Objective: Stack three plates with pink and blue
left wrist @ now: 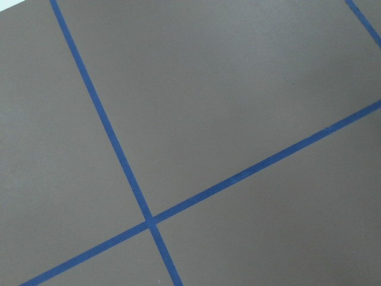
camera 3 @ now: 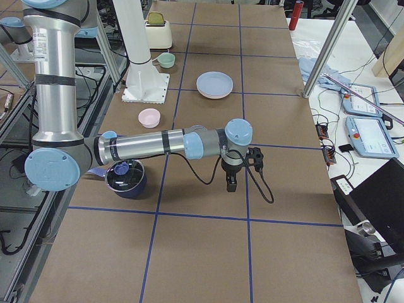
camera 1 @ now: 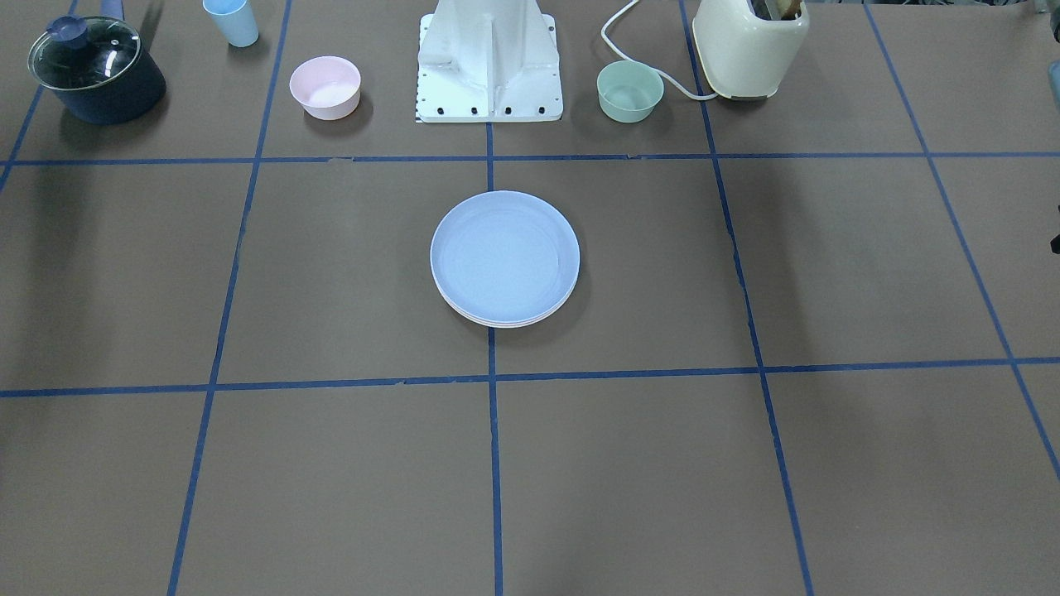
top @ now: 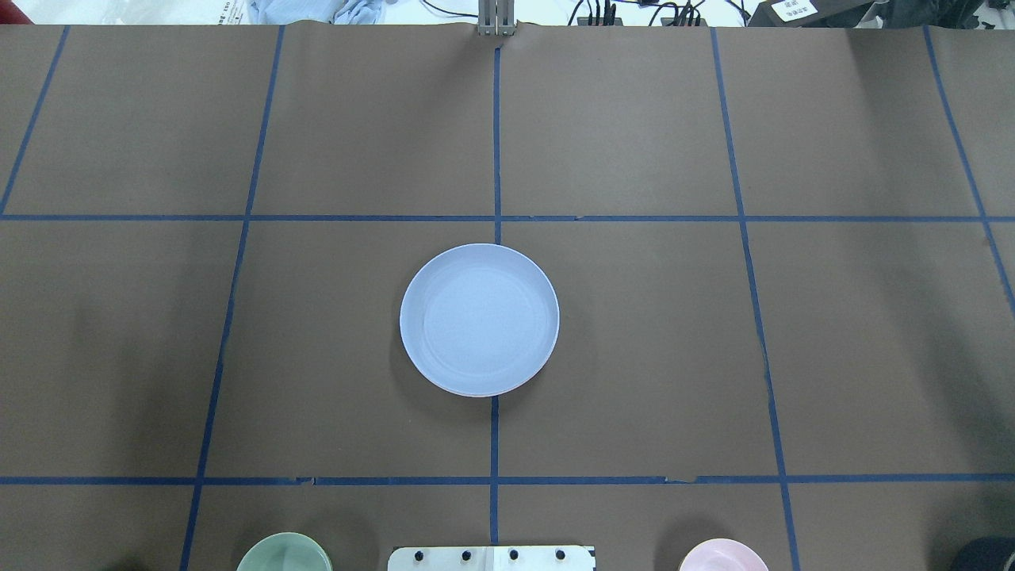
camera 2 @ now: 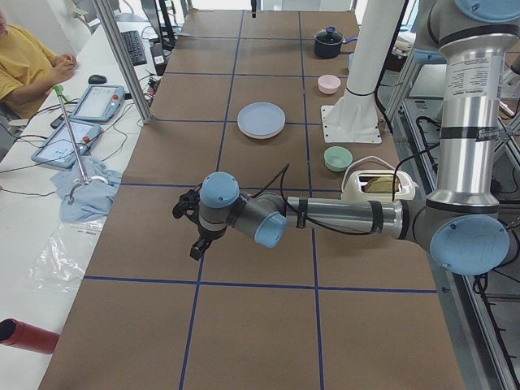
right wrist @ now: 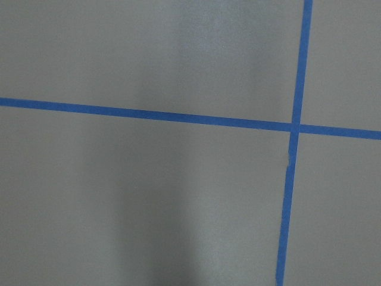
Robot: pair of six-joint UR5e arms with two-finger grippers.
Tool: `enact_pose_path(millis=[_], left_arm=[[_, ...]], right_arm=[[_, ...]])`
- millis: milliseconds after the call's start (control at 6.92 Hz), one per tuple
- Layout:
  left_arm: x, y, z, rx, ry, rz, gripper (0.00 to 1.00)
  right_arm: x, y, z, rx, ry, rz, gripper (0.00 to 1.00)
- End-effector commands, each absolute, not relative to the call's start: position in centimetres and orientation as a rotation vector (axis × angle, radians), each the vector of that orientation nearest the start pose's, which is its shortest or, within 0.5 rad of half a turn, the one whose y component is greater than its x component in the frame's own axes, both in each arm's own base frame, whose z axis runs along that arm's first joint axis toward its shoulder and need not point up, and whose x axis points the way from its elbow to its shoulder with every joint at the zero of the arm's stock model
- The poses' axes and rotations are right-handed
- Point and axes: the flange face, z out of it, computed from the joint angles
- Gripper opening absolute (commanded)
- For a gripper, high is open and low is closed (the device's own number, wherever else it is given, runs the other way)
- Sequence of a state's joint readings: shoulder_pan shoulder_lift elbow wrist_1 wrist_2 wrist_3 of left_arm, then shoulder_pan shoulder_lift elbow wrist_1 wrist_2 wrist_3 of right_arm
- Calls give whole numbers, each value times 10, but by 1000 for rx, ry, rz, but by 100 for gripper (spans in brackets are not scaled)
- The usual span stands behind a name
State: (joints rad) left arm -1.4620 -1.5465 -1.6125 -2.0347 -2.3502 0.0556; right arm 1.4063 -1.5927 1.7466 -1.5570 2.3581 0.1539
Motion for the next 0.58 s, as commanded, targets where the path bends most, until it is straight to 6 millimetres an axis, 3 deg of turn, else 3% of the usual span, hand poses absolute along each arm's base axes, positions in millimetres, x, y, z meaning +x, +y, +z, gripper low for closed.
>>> enact_pose_path(millis=[0,433], left_arm=[[-8,-509,598,432,778,336,100],[-9,-510,597,437,777,338,100]], right_arm=[[-19,-492,589,16,-810,-71,100],[-19,-491,593,7,-818,-68,100]])
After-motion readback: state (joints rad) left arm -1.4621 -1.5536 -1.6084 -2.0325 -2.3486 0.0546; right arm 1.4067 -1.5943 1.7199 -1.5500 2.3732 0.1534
